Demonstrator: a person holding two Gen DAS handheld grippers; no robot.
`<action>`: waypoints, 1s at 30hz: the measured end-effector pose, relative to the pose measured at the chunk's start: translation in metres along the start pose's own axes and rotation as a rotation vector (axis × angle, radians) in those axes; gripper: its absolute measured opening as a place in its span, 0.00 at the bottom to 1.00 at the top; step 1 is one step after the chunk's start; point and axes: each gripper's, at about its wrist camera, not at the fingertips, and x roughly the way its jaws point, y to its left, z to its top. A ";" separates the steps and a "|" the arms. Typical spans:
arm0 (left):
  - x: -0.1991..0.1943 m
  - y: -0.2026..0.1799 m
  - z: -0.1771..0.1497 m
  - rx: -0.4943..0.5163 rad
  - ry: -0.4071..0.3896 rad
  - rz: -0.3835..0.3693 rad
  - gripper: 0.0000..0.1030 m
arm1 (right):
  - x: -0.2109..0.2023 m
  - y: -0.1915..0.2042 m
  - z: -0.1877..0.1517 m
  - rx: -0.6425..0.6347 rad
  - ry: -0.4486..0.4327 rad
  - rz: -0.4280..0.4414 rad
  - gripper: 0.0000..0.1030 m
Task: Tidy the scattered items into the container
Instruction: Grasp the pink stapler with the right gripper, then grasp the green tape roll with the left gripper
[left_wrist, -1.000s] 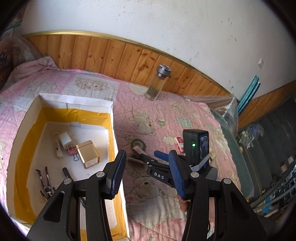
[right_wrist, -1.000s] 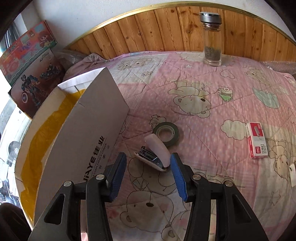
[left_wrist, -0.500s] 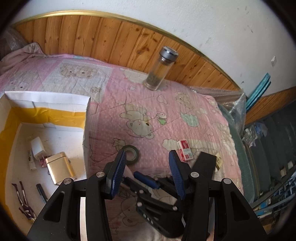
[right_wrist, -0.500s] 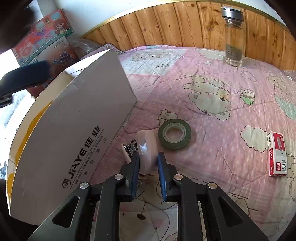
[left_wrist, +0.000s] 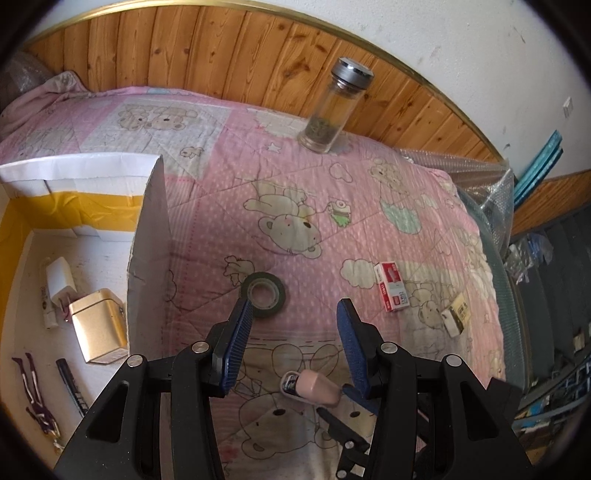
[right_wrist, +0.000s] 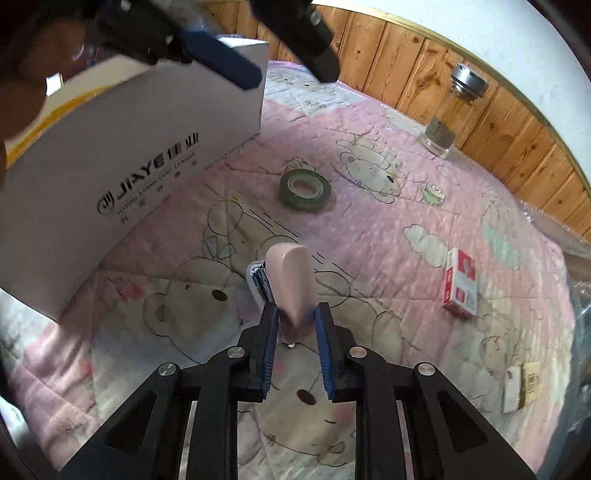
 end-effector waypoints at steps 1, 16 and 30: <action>0.002 0.001 -0.001 -0.002 0.005 0.007 0.49 | -0.001 -0.008 0.000 0.060 -0.001 0.063 0.37; 0.041 -0.010 -0.002 0.069 0.066 0.098 0.50 | 0.014 -0.025 0.007 0.287 0.068 0.172 0.26; 0.116 0.004 0.002 0.004 0.179 0.207 0.58 | 0.010 -0.053 -0.002 0.510 0.101 0.220 0.26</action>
